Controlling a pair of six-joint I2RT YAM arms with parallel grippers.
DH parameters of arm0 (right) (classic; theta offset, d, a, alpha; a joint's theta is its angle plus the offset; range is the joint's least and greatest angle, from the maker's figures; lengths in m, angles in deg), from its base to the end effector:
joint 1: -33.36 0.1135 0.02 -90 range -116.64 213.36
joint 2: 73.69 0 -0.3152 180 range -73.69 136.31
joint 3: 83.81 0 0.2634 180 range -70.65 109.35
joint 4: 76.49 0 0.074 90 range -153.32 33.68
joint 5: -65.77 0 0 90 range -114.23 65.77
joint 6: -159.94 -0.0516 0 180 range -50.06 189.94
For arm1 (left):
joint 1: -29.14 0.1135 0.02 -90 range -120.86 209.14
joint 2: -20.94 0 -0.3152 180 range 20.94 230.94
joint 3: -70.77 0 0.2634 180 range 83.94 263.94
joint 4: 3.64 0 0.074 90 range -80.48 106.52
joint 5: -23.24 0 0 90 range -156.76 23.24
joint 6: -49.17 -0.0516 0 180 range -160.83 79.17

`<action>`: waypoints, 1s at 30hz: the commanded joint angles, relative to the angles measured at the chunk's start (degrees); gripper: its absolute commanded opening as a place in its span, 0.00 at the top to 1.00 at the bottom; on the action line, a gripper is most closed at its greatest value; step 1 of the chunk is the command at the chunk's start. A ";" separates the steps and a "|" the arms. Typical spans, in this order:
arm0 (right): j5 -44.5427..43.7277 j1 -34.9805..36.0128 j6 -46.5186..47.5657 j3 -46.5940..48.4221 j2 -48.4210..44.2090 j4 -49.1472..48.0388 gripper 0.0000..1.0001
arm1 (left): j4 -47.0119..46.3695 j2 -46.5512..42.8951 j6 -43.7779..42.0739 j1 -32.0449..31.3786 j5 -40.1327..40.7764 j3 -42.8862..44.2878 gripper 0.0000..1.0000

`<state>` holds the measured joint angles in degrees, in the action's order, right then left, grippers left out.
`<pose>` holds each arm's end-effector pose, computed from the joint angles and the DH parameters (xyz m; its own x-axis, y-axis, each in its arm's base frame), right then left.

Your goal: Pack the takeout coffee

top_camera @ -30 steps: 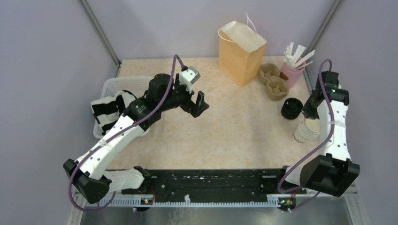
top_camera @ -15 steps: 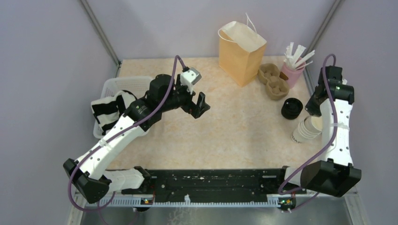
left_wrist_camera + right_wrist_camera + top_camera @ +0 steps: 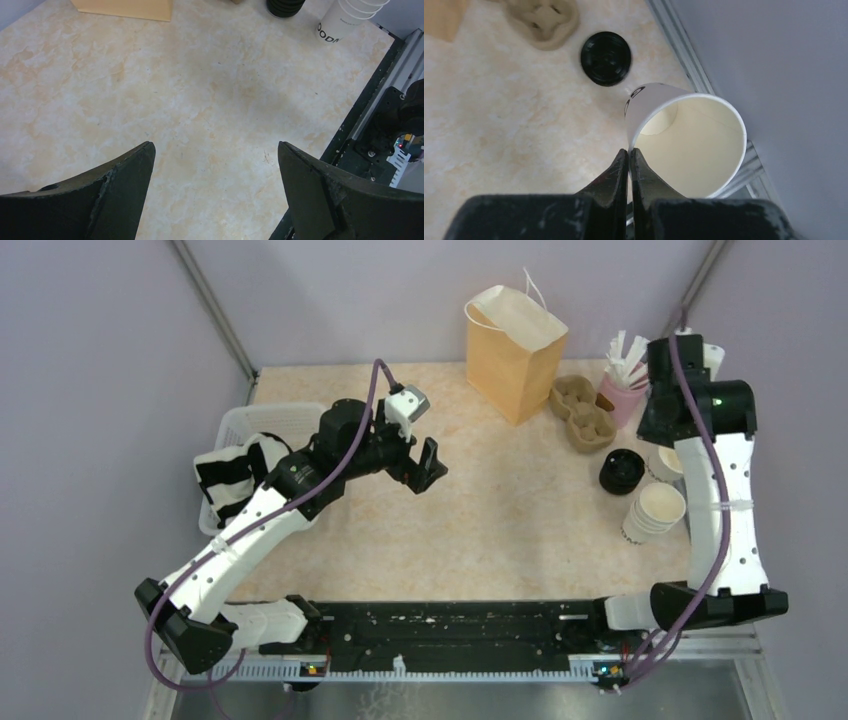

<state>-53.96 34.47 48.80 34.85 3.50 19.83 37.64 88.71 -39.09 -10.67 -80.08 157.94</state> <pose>0.2163 -0.0214 0.4981 -0.6656 0.3003 -0.6832 0.5454 0.8207 -0.1706 0.1955 -0.1785 0.4465 -0.3100 0.2199 -0.9249 0.7782 0.6176 -0.1140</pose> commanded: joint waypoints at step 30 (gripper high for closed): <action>10.92 55.01 -5.73 -21.11 19.94 -26.98 1.00 | -2.21 -10.40 2.69 -0.18 20.74 -0.95 0.02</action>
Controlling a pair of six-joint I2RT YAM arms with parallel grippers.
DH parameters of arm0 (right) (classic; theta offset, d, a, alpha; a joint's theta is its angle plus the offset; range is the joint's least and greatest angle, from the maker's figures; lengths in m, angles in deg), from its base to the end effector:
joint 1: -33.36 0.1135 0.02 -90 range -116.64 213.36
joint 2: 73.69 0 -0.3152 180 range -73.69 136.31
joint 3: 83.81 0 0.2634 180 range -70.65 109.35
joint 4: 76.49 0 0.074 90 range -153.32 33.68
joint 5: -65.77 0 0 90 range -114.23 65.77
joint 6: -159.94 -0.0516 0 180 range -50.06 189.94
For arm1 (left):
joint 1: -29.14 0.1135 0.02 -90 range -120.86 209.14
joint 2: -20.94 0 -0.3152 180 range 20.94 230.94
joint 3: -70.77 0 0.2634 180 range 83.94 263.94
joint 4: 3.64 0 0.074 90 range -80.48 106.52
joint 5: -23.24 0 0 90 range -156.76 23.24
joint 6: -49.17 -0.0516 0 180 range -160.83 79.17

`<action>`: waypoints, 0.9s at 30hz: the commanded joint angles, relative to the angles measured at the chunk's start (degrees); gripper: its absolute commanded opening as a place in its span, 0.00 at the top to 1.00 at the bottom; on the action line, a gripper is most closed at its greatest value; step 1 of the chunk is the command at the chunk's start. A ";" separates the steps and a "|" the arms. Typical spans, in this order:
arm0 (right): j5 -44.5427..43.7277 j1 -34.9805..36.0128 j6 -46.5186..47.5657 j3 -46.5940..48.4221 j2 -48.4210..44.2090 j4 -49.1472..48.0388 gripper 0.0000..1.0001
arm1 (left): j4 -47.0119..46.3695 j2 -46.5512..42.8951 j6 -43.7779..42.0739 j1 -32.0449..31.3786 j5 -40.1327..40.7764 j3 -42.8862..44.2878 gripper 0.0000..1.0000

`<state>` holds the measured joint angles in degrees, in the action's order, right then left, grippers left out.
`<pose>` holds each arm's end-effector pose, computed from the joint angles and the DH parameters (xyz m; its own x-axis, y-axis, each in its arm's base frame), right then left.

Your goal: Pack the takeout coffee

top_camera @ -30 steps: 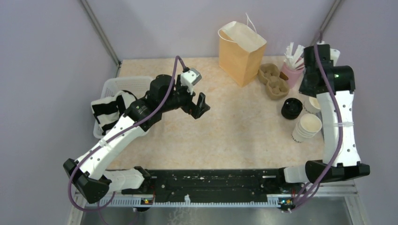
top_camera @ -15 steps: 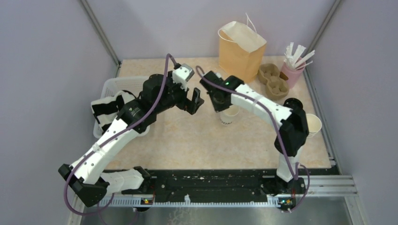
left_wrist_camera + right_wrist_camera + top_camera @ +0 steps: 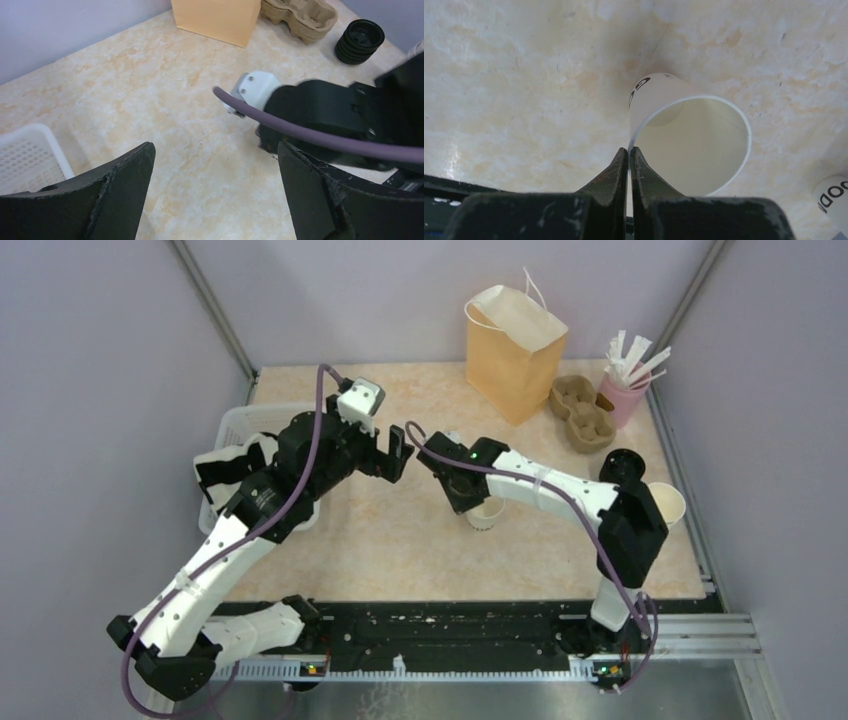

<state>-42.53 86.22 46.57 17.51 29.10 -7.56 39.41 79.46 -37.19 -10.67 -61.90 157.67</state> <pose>0.2510 0.3046 0.2983 -0.7971 -0.4287 -0.4253 -0.4108 0.9012 -0.1385 0.1629 -0.1301 0.4757 -0.2307 0.1099 -0.9668 0.5615 0.8265 -0.0400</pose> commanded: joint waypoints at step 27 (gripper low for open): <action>2.62 -36.16 1.98 -5.36 -19.29 3.83 0.39 | -2.97 -1.04 -0.98 -0.18 3.19 1.02 0.02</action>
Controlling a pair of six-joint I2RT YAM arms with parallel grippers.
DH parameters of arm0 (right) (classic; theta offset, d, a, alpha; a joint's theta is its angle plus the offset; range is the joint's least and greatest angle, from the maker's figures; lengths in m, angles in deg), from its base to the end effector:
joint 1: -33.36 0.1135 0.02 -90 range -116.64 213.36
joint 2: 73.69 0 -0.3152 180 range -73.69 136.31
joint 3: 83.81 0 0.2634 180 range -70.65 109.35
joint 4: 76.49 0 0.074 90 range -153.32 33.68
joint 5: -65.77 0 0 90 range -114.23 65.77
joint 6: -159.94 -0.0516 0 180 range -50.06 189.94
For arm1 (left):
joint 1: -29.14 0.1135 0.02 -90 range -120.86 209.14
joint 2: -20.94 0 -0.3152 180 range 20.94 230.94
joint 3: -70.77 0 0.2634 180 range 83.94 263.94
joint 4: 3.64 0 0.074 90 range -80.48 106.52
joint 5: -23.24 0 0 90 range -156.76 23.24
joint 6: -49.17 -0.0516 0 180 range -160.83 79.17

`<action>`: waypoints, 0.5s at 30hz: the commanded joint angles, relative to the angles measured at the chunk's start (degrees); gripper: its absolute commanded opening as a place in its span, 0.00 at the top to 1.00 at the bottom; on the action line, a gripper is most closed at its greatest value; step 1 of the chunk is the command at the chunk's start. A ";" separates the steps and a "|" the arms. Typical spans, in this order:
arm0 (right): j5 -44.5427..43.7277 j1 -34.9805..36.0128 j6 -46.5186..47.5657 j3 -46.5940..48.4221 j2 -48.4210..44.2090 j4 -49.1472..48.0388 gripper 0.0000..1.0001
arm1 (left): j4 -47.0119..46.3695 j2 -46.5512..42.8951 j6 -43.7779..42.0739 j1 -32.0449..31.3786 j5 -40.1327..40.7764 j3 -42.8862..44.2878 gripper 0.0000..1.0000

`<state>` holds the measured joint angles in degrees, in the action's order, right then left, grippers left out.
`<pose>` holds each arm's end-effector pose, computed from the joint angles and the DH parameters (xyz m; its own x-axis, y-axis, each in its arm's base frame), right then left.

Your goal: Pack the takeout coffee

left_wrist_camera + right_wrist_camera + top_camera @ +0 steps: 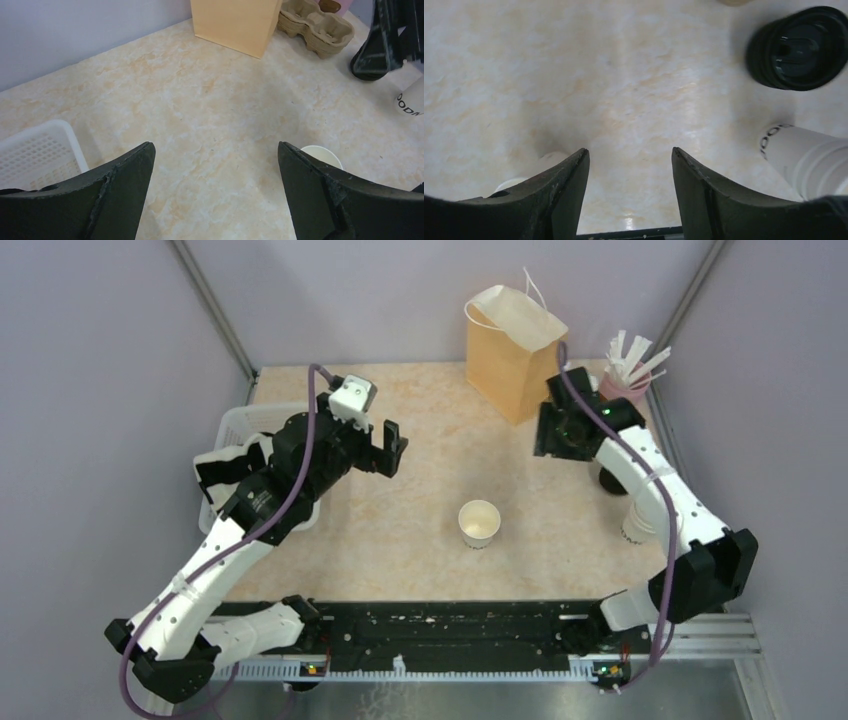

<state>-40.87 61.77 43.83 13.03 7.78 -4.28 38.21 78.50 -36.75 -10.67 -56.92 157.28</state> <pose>0.2663 0.1272 0.3917 -0.8012 0.0460 -0.5967 0.0384 0.9989 0.0255 0.1617 -0.1233 0.4791 -0.2068 0.0811 -0.9750 0.4894 0.8715 -0.0313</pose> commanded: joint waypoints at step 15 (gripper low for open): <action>5.44 -34.18 11.47 -1.09 15.15 -7.83 0.50 | -0.28 2.56 -2.64 -0.22 -7.62 2.48 0.02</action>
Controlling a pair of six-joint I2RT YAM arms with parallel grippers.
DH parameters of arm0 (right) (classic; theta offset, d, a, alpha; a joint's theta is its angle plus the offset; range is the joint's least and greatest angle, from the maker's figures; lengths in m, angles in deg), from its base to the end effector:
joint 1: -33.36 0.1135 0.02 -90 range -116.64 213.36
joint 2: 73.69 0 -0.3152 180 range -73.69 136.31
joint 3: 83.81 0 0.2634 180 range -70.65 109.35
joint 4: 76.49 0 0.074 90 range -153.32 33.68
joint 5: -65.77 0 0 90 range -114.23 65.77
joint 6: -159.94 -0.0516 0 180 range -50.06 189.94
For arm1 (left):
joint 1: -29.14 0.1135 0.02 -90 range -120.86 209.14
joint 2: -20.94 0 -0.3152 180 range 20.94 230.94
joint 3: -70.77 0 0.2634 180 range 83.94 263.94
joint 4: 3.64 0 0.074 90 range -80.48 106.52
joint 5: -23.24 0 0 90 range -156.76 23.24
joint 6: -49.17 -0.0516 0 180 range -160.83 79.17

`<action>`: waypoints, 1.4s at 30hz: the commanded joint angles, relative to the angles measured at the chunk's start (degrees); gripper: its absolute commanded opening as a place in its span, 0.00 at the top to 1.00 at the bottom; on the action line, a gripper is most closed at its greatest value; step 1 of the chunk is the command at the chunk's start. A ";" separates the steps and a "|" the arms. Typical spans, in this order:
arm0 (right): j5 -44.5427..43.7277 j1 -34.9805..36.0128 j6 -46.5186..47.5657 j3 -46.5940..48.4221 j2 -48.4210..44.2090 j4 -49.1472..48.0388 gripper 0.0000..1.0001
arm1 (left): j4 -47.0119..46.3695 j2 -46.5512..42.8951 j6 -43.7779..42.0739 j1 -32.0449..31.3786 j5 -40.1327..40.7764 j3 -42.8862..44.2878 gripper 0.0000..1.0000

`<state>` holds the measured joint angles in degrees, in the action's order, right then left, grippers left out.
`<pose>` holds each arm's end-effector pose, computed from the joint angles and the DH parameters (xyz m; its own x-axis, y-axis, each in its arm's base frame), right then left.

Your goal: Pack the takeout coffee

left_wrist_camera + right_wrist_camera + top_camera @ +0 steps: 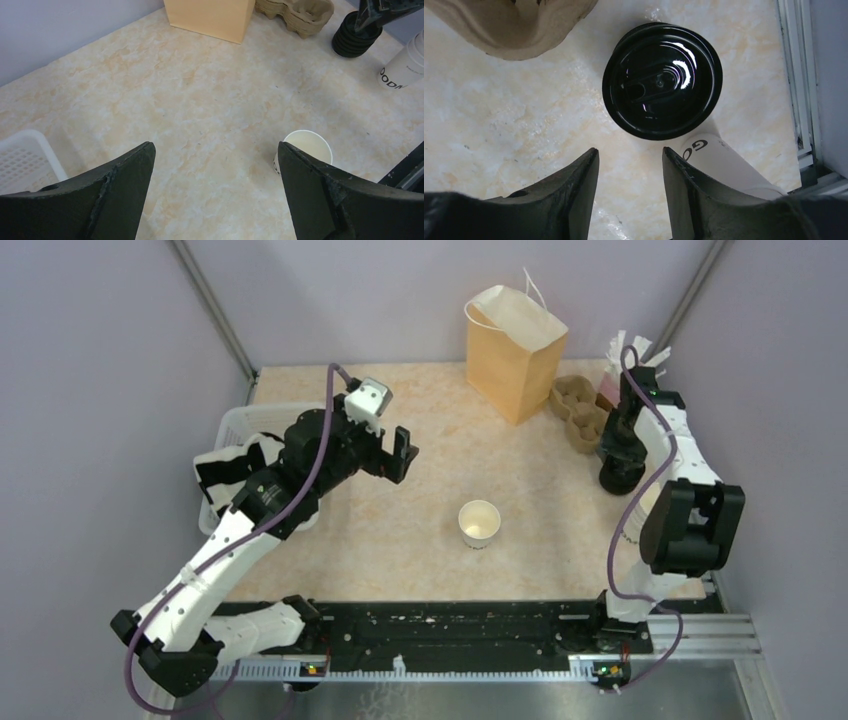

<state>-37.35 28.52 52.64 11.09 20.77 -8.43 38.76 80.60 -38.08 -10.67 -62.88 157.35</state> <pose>0.3530 -0.0416 0.3149 -0.8297 0.3609 -0.4259 0.4347 0.8964 -0.0872 0.1686 -0.1360 0.4713 -0.2330 0.1319 -0.9635 0.5782 0.8154 -0.0282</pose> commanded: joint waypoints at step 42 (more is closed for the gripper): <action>-1.46 -1.31 6.52 3.14 6.21 -8.62 0.84 | -0.49 3.27 -0.66 -0.18 -3.61 4.50 0.02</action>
<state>-37.70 27.56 58.81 12.01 30.82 -15.84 40.05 83.37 -38.45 -10.67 -65.70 159.60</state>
